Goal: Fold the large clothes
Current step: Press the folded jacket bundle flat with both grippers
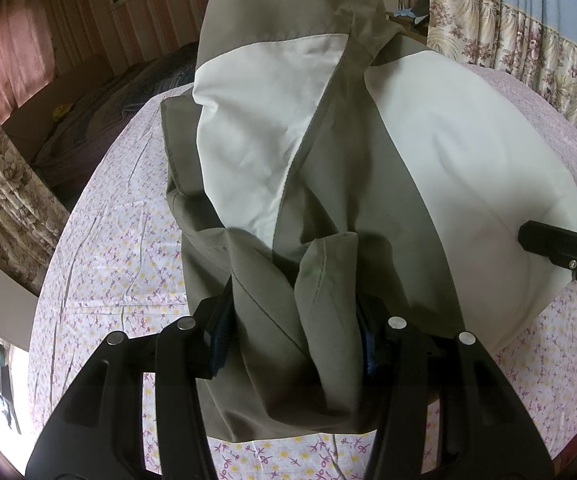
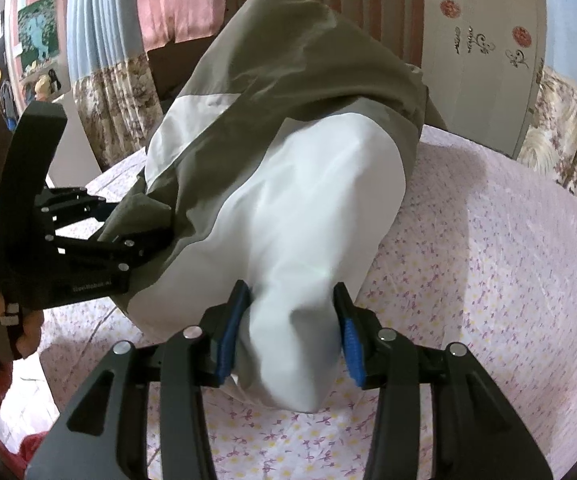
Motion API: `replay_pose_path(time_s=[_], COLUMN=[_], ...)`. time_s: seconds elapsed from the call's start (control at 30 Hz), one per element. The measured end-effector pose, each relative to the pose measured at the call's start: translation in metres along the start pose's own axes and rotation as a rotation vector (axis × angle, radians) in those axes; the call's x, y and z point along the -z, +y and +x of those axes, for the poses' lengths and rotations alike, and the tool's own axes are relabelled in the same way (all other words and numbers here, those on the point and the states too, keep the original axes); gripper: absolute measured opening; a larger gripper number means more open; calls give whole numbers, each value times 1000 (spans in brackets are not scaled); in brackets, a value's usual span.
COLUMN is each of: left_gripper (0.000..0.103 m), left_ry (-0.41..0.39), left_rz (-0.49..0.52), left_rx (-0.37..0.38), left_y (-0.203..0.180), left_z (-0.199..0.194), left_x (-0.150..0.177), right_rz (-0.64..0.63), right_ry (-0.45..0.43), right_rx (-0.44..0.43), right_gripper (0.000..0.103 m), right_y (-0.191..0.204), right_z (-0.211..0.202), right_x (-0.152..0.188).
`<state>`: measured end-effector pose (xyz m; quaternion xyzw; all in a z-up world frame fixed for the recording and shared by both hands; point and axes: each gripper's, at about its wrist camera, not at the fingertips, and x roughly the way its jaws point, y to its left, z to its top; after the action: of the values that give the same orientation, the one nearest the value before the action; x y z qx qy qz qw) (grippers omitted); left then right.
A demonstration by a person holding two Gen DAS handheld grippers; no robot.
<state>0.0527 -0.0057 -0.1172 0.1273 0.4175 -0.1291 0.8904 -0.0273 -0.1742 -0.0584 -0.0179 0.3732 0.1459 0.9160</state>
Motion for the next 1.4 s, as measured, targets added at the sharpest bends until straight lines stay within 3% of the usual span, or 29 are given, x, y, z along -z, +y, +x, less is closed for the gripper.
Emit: replay_pose_path(time_s=[0.8, 1.4], left_gripper=[50, 53], left_ry=[0, -11], left_rz=[-6, -2], left_rx=[3, 25], left_y=[1, 5], left_z=[-1, -2], left_x=[2, 4], right_rz=[64, -351], right_ry=[8, 21], right_rx=[-49, 144], right_gripper=[47, 43], right_y=[-13, 34], right_z=[5, -4], right_x=[1, -1])
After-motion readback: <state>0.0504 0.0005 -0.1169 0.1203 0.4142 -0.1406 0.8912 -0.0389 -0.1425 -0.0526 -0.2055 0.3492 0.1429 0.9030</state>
